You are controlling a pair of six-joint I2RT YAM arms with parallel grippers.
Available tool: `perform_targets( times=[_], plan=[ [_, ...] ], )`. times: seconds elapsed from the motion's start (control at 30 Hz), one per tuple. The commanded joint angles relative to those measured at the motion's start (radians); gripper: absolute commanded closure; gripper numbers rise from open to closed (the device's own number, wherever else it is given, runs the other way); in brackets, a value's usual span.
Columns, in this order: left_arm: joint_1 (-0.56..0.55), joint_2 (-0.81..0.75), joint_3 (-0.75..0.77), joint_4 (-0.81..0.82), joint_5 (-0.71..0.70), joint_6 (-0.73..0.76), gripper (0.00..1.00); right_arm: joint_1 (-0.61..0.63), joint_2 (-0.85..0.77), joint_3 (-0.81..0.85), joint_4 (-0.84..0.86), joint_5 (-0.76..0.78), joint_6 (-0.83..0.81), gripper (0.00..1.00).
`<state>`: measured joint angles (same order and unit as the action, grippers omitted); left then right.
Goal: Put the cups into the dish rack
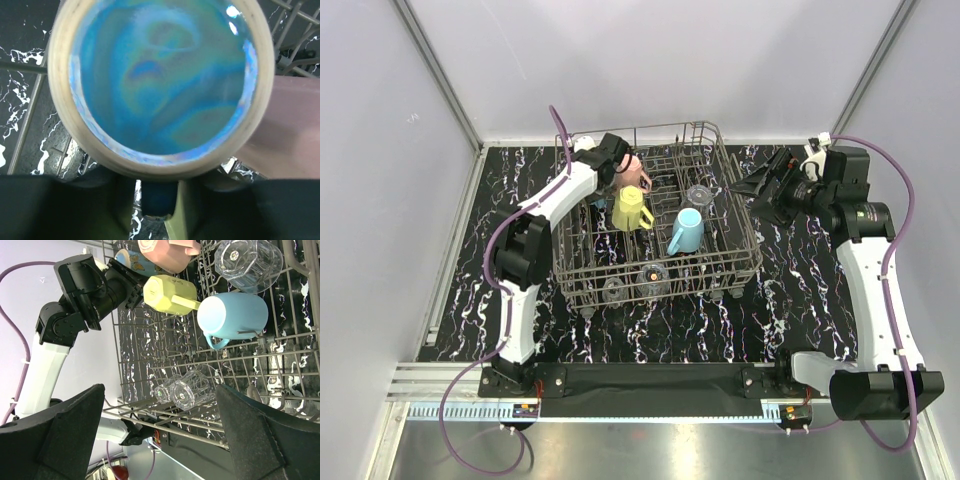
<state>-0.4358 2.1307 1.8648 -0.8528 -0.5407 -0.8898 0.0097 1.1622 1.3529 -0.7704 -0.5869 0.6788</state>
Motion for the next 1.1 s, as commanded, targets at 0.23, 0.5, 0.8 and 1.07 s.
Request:
perform_targets(
  times=[0.23,0.5,0.8,1.07],
  plan=[
    [0.022,-0.081,-0.021,0.078,-0.016,0.005,0.29,-0.004,-0.042,-0.017,0.042,-0.008,-0.027,0.0],
    [-0.017,-0.202,-0.033,0.103,0.012,0.052,0.01,-0.004,-0.027,-0.031,0.036,-0.004,-0.047,0.0],
    [-0.087,-0.425,-0.107,0.17,0.082,0.106,0.01,-0.005,0.011,-0.06,0.025,0.056,-0.099,0.0],
    [-0.103,-0.875,-0.516,0.432,0.266,0.233,0.01,-0.005,-0.009,-0.093,0.045,0.091,-0.14,0.0]
  ],
)
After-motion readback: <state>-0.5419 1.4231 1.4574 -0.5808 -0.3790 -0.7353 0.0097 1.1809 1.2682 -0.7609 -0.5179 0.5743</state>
